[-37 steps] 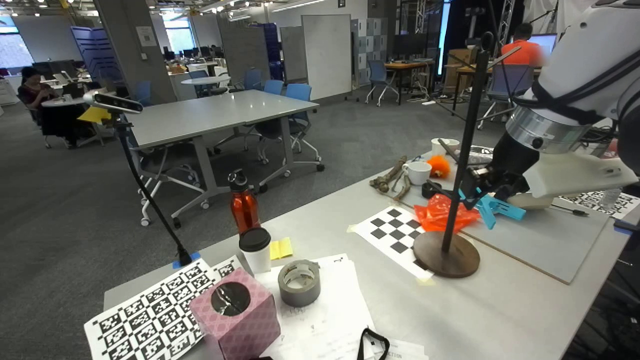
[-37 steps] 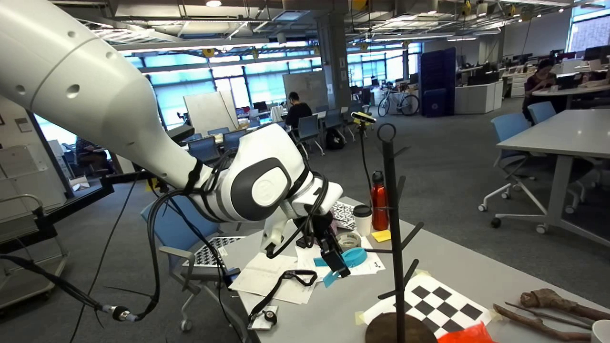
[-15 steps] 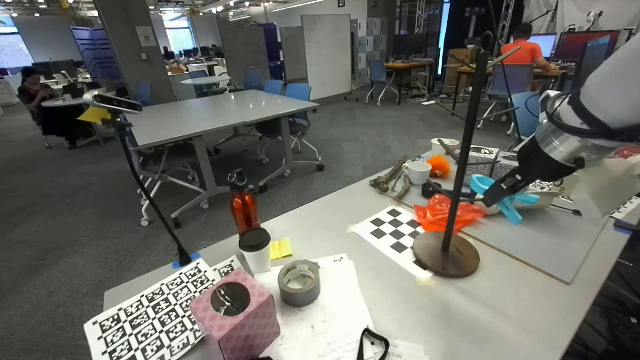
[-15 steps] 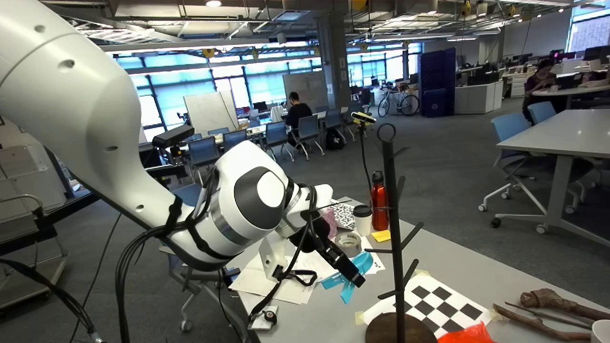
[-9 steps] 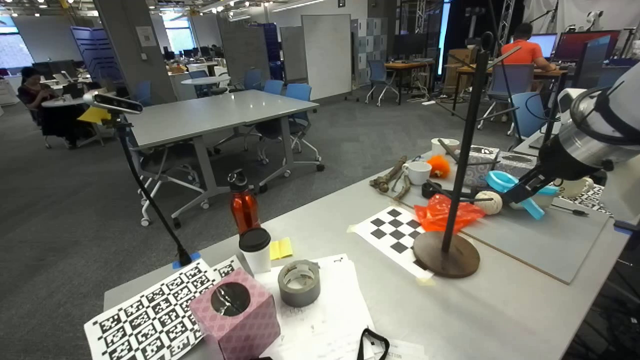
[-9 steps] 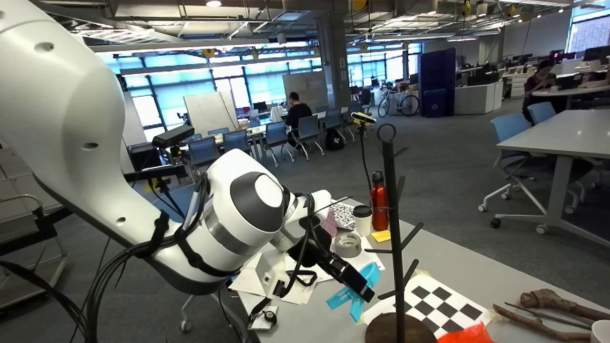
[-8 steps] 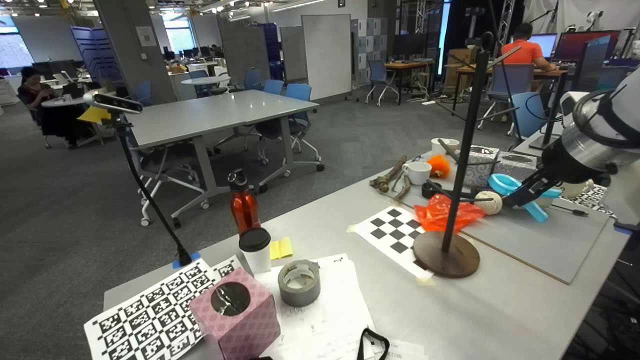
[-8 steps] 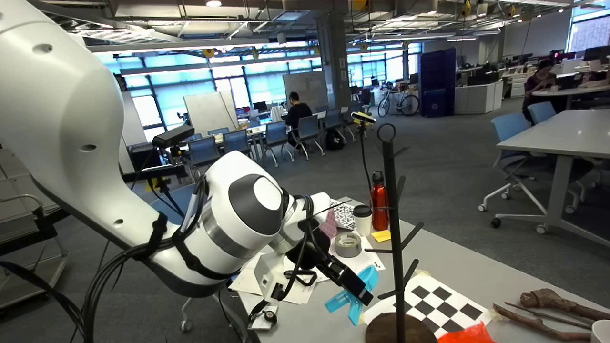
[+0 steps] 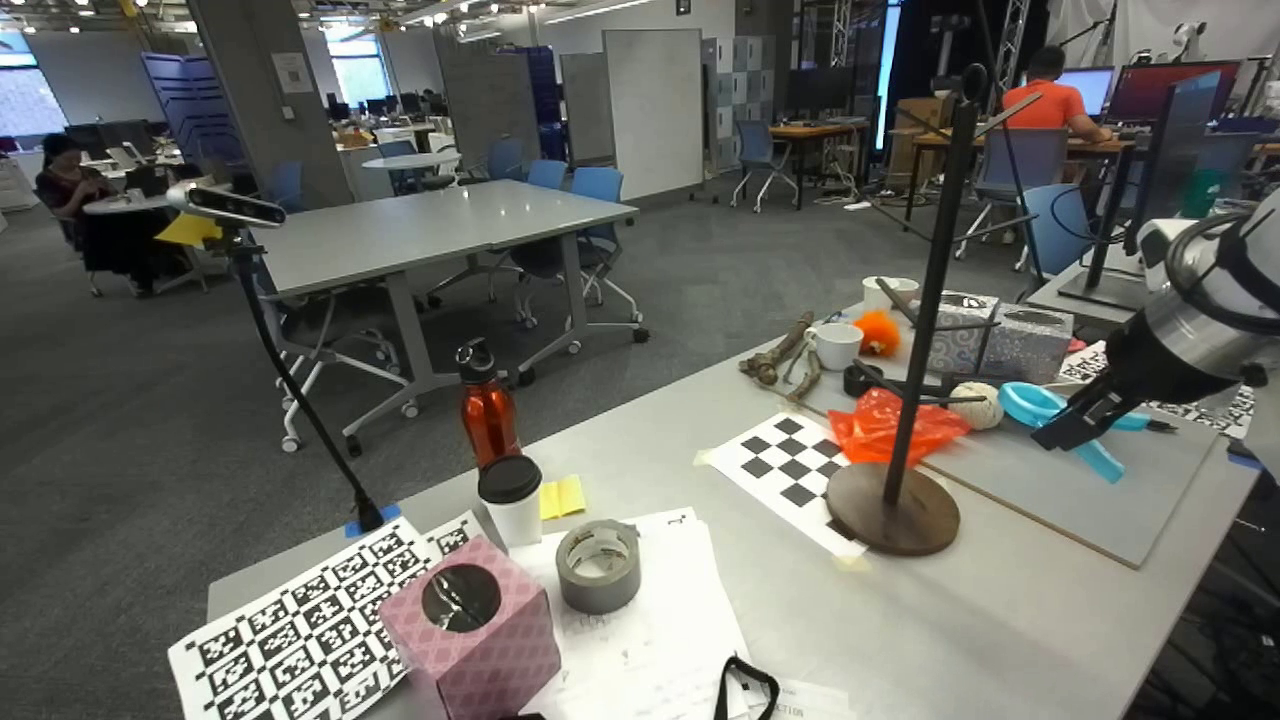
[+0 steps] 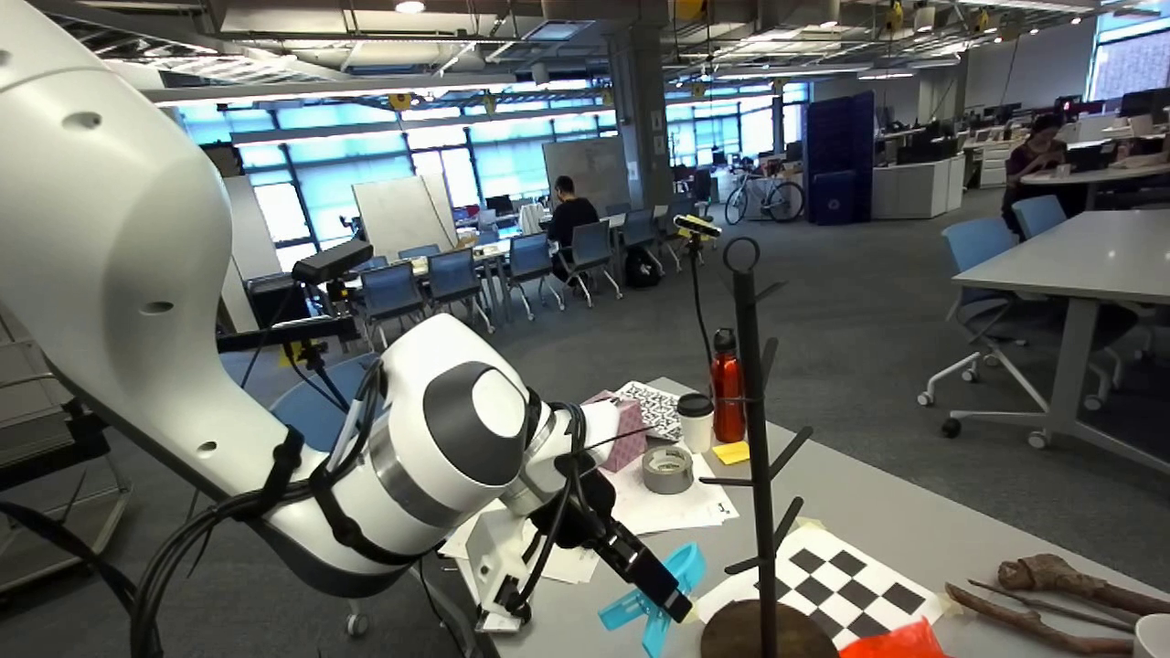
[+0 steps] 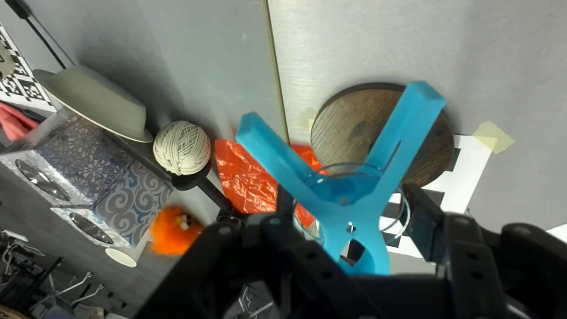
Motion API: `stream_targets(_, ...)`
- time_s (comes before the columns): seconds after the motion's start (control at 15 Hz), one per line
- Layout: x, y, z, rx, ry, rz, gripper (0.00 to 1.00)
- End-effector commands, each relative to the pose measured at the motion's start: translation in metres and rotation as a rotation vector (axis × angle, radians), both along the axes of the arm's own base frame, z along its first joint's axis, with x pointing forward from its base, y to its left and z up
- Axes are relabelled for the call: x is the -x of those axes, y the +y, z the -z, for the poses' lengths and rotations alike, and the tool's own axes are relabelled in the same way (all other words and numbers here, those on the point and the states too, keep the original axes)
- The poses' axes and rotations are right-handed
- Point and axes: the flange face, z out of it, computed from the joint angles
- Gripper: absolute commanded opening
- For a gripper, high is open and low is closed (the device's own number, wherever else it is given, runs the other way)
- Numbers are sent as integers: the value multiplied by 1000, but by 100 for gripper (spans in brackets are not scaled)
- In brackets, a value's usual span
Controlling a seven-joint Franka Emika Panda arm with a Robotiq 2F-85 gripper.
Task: Pick up the peg and hang it on the black stand
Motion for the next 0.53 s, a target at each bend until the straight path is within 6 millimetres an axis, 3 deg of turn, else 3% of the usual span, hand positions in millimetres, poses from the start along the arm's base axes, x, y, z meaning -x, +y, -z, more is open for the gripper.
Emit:
stream_targets(0.0,8,-2,-5,-21,-10,-10,37)
stream_targets(0.2,0,12,0,-24,-18,-7,37)
stream_targets(0.27,1,4,2,-4,3,-4,62)
stream_targets(0.47,1,9,2,-8,0,-7,62)
